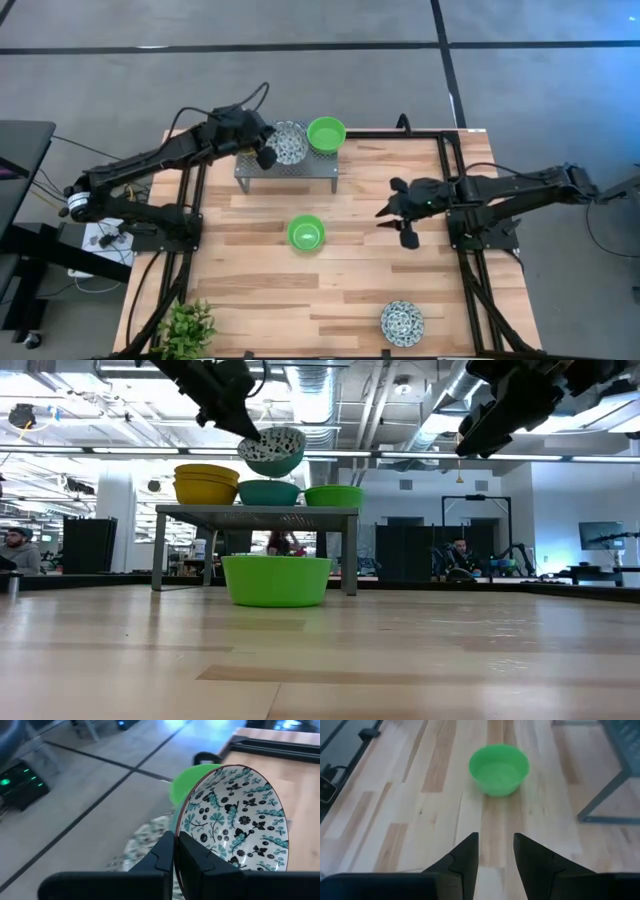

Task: Pick & Place Mini bowls
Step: Stack the left green patterned bowl on the green patterned bowl on the shelf

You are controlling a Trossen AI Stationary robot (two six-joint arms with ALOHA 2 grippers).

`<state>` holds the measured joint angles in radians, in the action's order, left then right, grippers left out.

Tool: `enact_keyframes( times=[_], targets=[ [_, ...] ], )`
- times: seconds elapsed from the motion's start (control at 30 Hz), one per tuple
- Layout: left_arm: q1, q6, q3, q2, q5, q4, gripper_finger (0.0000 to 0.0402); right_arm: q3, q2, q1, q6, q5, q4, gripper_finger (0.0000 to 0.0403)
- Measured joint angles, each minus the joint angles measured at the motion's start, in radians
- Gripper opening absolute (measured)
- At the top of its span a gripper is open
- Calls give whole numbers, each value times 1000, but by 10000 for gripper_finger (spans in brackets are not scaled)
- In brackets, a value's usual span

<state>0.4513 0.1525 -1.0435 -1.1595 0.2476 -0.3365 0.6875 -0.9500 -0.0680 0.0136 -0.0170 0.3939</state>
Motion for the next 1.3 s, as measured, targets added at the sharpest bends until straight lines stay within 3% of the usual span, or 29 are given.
enact_keyframes(
  times=[0.23,0.47,1.3],
  targets=[
    [39,-24,0,0,46,4,14,-18,13,11,-23,3,-27,120],
    [63,-188,1,-1,50,8,14,-18,-29,11,-23,3,-37,120],
    [61,-176,3,-73,120,46,29,-18,-99,11,-21,-1,-42,120]
  ],
)
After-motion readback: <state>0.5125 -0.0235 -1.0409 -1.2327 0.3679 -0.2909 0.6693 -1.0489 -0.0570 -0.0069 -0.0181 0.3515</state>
